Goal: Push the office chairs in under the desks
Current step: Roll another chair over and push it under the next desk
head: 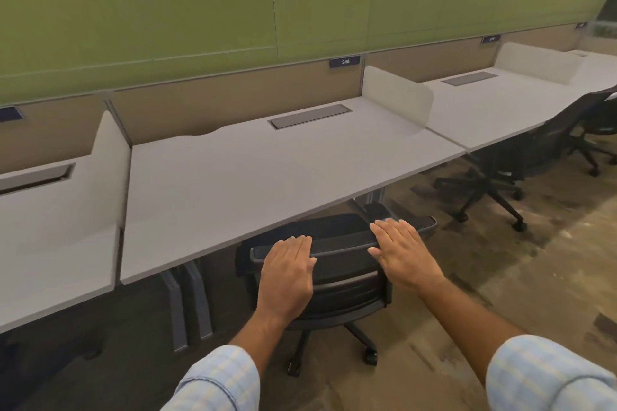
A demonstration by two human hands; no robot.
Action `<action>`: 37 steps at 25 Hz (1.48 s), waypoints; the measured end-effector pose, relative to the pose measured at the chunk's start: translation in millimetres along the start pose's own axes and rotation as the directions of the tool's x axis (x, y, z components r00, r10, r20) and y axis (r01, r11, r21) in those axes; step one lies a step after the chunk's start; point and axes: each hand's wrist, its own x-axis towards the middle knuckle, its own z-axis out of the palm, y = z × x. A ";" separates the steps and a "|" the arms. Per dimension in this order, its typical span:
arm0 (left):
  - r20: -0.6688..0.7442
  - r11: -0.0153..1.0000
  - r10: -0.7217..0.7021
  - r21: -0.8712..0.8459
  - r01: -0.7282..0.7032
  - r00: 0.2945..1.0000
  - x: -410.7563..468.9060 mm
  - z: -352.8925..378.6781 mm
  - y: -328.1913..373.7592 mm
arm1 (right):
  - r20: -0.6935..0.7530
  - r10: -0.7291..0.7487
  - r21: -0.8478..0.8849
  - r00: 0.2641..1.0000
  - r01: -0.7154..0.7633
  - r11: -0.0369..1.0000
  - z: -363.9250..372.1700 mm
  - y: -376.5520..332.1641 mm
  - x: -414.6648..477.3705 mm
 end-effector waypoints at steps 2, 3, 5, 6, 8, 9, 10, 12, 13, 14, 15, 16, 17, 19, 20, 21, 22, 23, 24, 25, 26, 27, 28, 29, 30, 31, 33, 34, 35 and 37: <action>0.010 1.000 -0.030 -0.006 0.030 1.000 19.7 8.7 6.2 | 0.006 -0.021 0.025 1.000 0.021 0.999 3.0 22.1 18.5; 0.002 0.999 -0.039 -0.002 0.039 0.999 26.4 13.9 10.6 | -0.001 -0.037 0.022 0.999 0.037 0.999 5.6 32.1 24.7; -0.016 0.998 -0.058 0.007 0.058 0.998 40.9 23.6 20.6 | -0.012 -0.064 0.016 0.998 0.064 0.998 9.6 51.9 37.7; -0.013 0.998 -0.069 0.006 0.069 0.998 50.4 27.4 26.9 | -0.003 -0.073 0.027 0.997 0.073 0.997 9.5 63.0 45.7; -0.013 0.997 -0.081 0.016 0.081 0.997 64.5 35.4 35.5 | 0.016 -0.095 0.039 0.995 0.094 0.995 11.2 80.3 59.1; -0.015 0.996 -0.089 0.021 0.089 0.996 71.8 39.3 37.3 | 0.016 -0.105 0.046 0.994 0.104 0.993 12.2 87.8 66.5; -0.019 0.995 -0.101 0.022 0.101 0.995 79.4 42.5 38.7 | 0.013 -0.111 0.054 0.994 0.110 0.992 12.8 94.4 73.0; -0.038 0.993 -0.112 0.035 0.114 0.993 95.4 49.9 42.1 | 0.002 -0.118 0.059 0.993 0.118 0.991 16.5 107.8 86.9; -0.051 0.992 -0.112 0.046 0.114 0.992 102.3 54.0 41.9 | -0.009 -0.123 0.056 0.992 0.123 0.991 19.0 113.0 93.1; -0.061 0.992 -0.112 0.054 0.115 0.992 109.4 58.2 41.2 | -0.014 -0.129 0.057 0.992 0.129 0.990 21.4 117.5 99.8; -0.071 0.991 -0.116 0.059 0.121 0.991 115.8 61.5 40.1 | -0.009 -0.133 0.059 0.991 0.133 0.989 24.0 121.4 105.4; -0.079 0.989 -0.122 0.067 0.128 0.989 122.6 64.9 39.6 | -0.002 -0.134 0.064 0.991 0.134 0.989 27.5 126.3 112.0; -0.084 0.988 -0.127 0.076 0.133 0.988 128.7 67.9 38.9 | 0.003 -0.137 0.067 0.991 0.136 0.988 30.2 130.6 118.8; -0.084 0.985 -0.145 0.081 0.152 0.986 139.8 72.9 39.5 | 0.010 -0.142 0.079 0.990 0.141 0.987 34.5 138.9 132.2; -0.082 0.984 -0.157 0.077 0.163 0.984 145.8 75.1 40.2 | 0.016 -0.148 0.084 0.989 0.146 0.986 36.1 143.7 138.5; -0.079 0.983 -0.163 0.074 0.169 0.983 151.1 77.3 41.2 | 0.027 -0.147 0.085 0.989 0.144 0.986 38.9 148.2 142.6; -0.076 0.981 -0.171 0.075 0.176 0.982 157.3 80.2 42.0 | 0.031 -0.154 0.089 0.988 0.151 0.985 41.6 153.5 149.1; -0.077 0.981 -0.173 0.072 0.178 0.982 158.6 79.5 40.8 | 0.026 -0.159 0.090 0.987 0.157 0.984 42.4 153.8 151.1; -0.075 0.981 -0.174 0.078 0.180 0.982 162.5 81.1 41.0 | 0.027 -0.162 0.094 0.986 0.159 0.983 44.4 156.8 155.6; -0.070 0.979 -0.180 0.084 0.185 0.981 167.6 84.4 42.0 | 0.034 -0.164 0.102 0.986 0.160 0.982 46.7 161.7 159.8; -0.070 0.978 -0.183 0.086 0.189 0.981 171.2 85.6 42.7 | 0.035 -0.167 0.103 0.985 0.163 0.981 47.9 164.4 163.4; -0.065 0.977 -0.190 0.087 0.195 0.980 175.1 87.8 43.8 | 0.035 -0.174 0.105 0.984 0.170 0.980 50.0 167.9 167.1; -0.064 0.976 -0.195 0.085 0.200 0.979 175.2 87.6 42.9 | 0.032 -0.181 0.107 0.983 0.176 0.979 50.5 167.6 168.9; -0.063 0.975 -0.199 0.084 0.203 0.978 177.0 89.1 42.7 | 0.038 -0.186 0.111 0.982 0.180 0.977 51.4 169.5 172.4; -0.063 0.974 -0.203 0.087 0.208 0.977 179.8 91.5 43.8 | 0.044 -0.189 0.113 0.981 0.183 0.976 52.3 173.2 175.3; -0.068 0.974 -0.205 0.090 0.210 0.976 181.4 92.5 44.6 | 0.040 -0.192 0.112 0.981 0.186 0.976 53.6 174.6 177.8; -0.071 0.973 -0.208 0.089 0.214 0.975 185.2 93.8 46.0 | 0.031 -0.201 0.118 0.979 0.196 0.974 54.9 178.4 183.2; -0.070 0.973 -0.210 0.087 0.216 0.975 187.4 94.4 46.5 | 0.031 -0.206 0.124 0.978 0.200 0.972 55.1 180.6 186.6; -0.069 0.972 -0.212 0.087 0.217 0.975 190.4 95.2 47.0 | 0.030 -0.210 0.127 0.977 0.205 0.971 55.6 183.4 190.1; -0.068 0.973 -0.212 0.084 0.217 0.975 196.5 96.3 46.7 | 0.022 -0.219 0.123 0.975 0.215 0.969 57.1 188.0 196.5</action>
